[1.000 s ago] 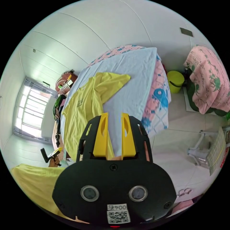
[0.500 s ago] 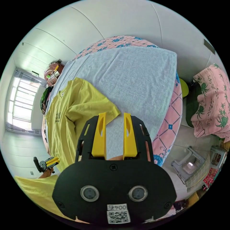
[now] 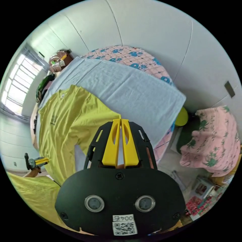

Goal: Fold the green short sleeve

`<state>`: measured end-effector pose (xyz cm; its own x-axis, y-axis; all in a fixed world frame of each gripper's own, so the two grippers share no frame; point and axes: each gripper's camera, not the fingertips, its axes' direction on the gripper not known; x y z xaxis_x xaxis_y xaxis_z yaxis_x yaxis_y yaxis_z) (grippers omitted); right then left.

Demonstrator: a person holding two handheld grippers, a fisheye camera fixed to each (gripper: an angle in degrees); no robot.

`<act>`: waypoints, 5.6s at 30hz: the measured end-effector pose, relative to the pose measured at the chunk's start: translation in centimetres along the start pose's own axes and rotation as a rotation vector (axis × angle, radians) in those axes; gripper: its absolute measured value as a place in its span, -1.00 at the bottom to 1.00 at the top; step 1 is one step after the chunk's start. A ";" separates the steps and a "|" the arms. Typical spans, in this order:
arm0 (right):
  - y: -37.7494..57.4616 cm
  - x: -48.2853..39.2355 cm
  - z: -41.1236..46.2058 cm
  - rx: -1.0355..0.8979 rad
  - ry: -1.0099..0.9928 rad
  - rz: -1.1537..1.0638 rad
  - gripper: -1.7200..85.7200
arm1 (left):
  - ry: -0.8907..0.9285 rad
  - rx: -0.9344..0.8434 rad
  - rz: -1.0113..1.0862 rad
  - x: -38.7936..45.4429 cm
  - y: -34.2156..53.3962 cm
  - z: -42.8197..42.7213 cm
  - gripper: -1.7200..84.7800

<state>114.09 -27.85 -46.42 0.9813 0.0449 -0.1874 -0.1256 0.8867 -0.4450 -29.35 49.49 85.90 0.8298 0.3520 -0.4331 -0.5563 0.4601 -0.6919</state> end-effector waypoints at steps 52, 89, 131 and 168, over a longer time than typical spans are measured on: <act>11.3 6.2 11.8 -0.068 -0.036 0.385 -0.83 | 0.051 0.035 -0.014 -10.0 -7.1 2.9 -0.92; 8.6 -29.3 40.8 -0.718 0.289 -0.241 -0.98 | -0.405 0.142 0.211 -57.7 -23.6 -2.4 -0.74; 12.6 -26.9 48.6 -0.713 0.308 -0.137 -0.98 | -0.044 0.144 -0.009 -74.5 -26.8 -0.8 -0.92; 15.4 -24.1 47.9 -0.690 0.333 -0.148 -0.97 | 0.130 0.431 0.128 -76.4 -15.4 -6.2 -0.89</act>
<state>95.54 6.77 -6.84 0.9130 -0.2886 -0.2884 -0.1667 0.3814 -0.9093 -83.90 10.47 126.08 0.7370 0.3354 -0.5868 -0.5992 0.7259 -0.3377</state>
